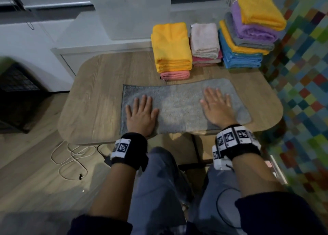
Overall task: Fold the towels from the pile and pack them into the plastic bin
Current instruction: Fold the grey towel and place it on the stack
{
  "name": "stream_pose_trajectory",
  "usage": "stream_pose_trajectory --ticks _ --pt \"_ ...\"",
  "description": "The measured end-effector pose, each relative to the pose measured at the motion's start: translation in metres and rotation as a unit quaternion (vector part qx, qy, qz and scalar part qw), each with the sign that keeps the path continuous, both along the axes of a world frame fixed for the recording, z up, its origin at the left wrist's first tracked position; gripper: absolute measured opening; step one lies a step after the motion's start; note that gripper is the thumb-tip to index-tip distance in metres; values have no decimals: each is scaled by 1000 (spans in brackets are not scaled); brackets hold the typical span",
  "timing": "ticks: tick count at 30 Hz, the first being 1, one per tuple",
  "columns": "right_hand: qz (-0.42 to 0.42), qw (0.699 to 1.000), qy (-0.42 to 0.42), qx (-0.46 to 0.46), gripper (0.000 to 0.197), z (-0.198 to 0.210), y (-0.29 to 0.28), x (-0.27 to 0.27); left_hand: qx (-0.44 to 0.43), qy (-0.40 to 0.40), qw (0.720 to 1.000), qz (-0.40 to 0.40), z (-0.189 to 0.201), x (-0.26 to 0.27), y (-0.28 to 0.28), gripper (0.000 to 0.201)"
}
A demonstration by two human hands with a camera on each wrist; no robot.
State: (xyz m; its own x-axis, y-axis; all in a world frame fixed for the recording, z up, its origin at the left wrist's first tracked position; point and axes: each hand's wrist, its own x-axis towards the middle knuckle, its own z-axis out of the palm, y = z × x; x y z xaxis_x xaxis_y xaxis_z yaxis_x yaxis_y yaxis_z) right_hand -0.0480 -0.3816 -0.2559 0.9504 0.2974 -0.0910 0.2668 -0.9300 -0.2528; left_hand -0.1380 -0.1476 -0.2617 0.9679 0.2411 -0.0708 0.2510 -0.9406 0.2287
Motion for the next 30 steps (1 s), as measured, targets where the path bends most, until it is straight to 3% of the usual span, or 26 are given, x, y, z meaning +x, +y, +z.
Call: stream_pose_trajectory --ticks 7,9,12,14,18,24,27,28,29,30 --pt "-67 991 -106 50 44 3 -38 -2 24 -48 998 24 -5 -9 15 57" --pt "-152 980 -124 26 36 11 -38 -9 32 -45 998 23 -4 -9 15 57" --pt "-287 955 -76 28 46 21 -39 -16 37 -49 998 15 -4 -10 16 58" --pt "-317 945 -23 74 55 24 -43 -13 37 -53 998 12 -4 -11 17 58" --pt "-313 941 19 128 58 22 -50 -7 29 -63 998 11 -6 -10 18 58" --pt "-298 946 -30 128 35 27 -38 -13 6 -69 997 17 -4 -8 18 58" --pt "-269 950 -133 90 27 41 -16 -24 -6 -187 982 -27 4 -2 15 46" --pt "-254 951 -159 81 27 49 -4 -30 -27 -247 968 -46 7 0 10 38" --pt "-233 953 -178 81 27 57 9 -38 -94 -288 952 -48 13 3 3 30" --pt "-204 956 -192 89 29 62 23 -45 -205 -278 938 -35 20 5 -5 24"
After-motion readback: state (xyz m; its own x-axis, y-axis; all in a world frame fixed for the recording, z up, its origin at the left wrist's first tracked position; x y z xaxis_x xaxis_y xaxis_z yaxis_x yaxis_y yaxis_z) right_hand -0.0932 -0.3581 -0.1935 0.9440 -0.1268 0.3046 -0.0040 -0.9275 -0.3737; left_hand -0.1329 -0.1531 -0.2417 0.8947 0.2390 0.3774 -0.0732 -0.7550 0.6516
